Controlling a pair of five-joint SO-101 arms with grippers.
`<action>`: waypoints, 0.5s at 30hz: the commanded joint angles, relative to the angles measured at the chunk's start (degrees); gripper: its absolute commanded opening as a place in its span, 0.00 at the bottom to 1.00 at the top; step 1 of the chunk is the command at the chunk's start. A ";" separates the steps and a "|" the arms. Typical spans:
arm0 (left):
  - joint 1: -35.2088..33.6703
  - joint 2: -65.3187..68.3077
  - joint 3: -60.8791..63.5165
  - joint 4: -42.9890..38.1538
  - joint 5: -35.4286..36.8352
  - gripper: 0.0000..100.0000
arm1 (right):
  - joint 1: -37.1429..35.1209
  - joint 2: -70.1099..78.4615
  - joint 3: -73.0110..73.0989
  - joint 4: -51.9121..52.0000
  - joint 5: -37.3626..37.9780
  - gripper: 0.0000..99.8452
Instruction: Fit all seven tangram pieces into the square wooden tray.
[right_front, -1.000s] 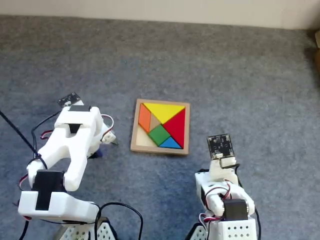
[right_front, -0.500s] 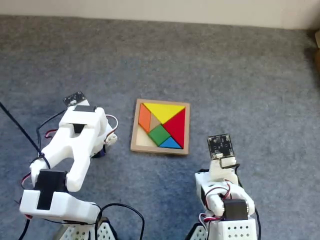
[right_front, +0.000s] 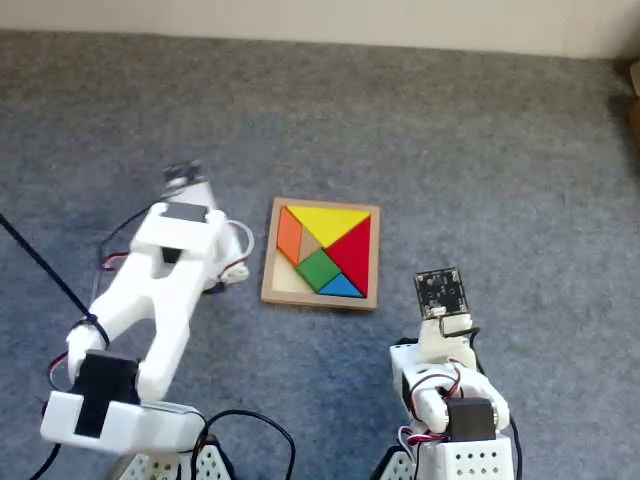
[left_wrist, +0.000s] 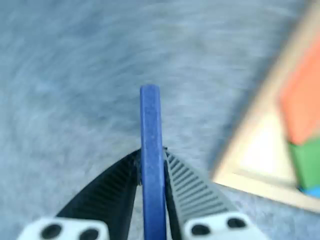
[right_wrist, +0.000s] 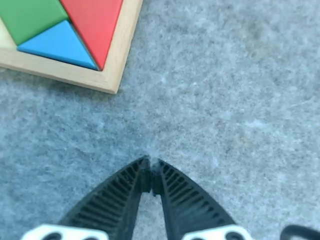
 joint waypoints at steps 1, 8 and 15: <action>5.85 -3.74 -5.05 -0.35 -13.45 0.01 | 0.57 -1.89 8.22 0.57 -0.26 0.02; 10.42 -3.56 -8.48 -0.26 -27.69 0.01 | 0.57 -1.89 8.22 0.57 -0.26 0.02; 10.59 1.10 -10.95 -0.62 -26.11 0.01 | 0.57 -1.89 8.22 0.57 -0.26 0.02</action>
